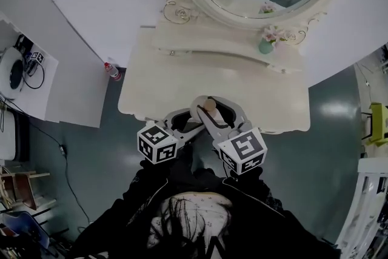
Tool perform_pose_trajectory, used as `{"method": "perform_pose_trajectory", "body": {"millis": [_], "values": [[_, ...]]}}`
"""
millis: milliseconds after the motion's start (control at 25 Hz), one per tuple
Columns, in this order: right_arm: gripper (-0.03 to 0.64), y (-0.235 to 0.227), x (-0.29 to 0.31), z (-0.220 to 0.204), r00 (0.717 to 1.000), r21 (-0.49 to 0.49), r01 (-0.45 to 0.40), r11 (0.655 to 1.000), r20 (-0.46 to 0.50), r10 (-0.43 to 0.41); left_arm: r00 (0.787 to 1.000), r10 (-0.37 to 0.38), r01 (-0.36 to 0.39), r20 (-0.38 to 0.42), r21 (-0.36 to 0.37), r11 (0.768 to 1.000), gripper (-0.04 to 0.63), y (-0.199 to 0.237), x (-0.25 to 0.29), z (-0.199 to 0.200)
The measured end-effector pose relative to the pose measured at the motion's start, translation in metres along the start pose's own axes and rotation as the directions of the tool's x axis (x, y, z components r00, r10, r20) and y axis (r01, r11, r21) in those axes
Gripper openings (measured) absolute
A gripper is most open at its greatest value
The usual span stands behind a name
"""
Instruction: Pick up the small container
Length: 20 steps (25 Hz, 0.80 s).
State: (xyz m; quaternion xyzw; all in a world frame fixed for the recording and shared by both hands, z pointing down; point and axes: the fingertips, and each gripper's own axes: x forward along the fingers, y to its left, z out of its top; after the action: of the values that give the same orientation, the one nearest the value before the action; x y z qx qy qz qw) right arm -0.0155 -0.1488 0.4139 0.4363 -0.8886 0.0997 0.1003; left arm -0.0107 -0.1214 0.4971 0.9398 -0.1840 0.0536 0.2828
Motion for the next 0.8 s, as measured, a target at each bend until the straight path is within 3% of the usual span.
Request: {"method": "perform_pose_trajectory", "body": {"millis": [800], "values": [[0.149,0.007,-0.182,-0.055,0.989,-0.008,-0.145,0.989,0.027,0.145,0.988,0.149,-0.148,0.043,-0.013,0.989,0.245,-0.159,0.052,-0.089]]}}
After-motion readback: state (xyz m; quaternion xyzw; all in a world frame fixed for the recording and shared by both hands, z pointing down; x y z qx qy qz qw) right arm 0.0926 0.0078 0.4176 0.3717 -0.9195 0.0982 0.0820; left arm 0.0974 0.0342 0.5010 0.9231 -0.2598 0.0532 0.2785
